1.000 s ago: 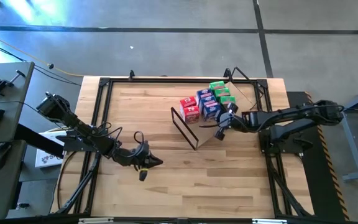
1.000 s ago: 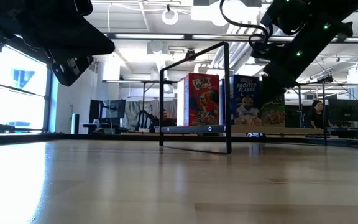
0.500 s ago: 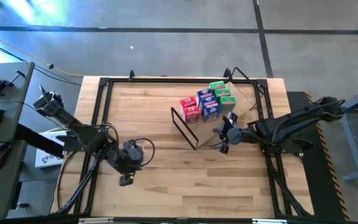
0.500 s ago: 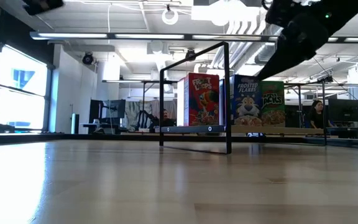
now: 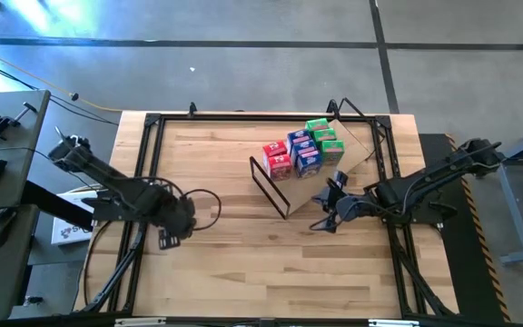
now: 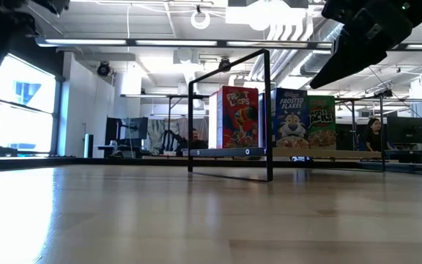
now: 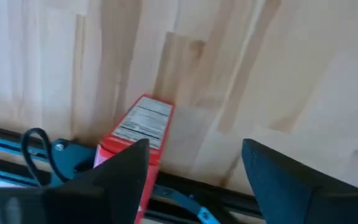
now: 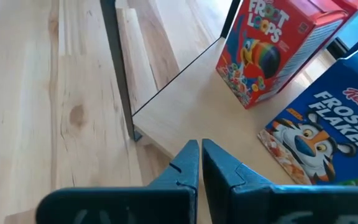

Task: Stack cereal on shelf
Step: Put the red cereal box on the shelf aligned with the other red cereal boxes

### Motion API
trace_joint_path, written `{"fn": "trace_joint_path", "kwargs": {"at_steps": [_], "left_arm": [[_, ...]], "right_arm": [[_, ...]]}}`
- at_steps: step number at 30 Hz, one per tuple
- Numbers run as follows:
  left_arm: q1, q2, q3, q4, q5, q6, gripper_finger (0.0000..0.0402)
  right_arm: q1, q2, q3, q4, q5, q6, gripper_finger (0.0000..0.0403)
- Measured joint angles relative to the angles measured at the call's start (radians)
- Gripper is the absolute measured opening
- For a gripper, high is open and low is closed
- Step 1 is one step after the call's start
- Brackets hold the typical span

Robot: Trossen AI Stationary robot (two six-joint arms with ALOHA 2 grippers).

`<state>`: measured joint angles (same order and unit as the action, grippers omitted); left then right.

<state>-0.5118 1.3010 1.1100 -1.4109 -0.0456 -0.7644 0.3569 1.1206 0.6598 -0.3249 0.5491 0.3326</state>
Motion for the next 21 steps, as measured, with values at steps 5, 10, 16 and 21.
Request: {"fn": "trace_joint_path", "kwargs": {"at_steps": [5, 10, 16, 21], "left_arm": [[0.055, 0.035, -0.056, -0.058, 0.0, 0.117, 0.0261], [0.095, 0.068, -0.084, -0.07, -0.032, 0.208, 0.0262], [0.135, 0.091, -0.126, -0.073, -0.056, 0.283, 0.0262], [0.157, 0.095, -0.132, -0.051, 0.018, 0.288, 0.0262]], "right_arm": [[0.0, 0.0, 0.0, -0.001, -0.001, 0.003, 0.0002], [0.0, 0.0, 0.0, 0.0, -0.002, 0.004, 0.0002], [0.0, 0.0, 0.0, 0.0, -0.003, 0.007, 0.0002], [0.0, 0.0, 0.0, 0.0, -0.003, 0.007, 0.0002]]}}
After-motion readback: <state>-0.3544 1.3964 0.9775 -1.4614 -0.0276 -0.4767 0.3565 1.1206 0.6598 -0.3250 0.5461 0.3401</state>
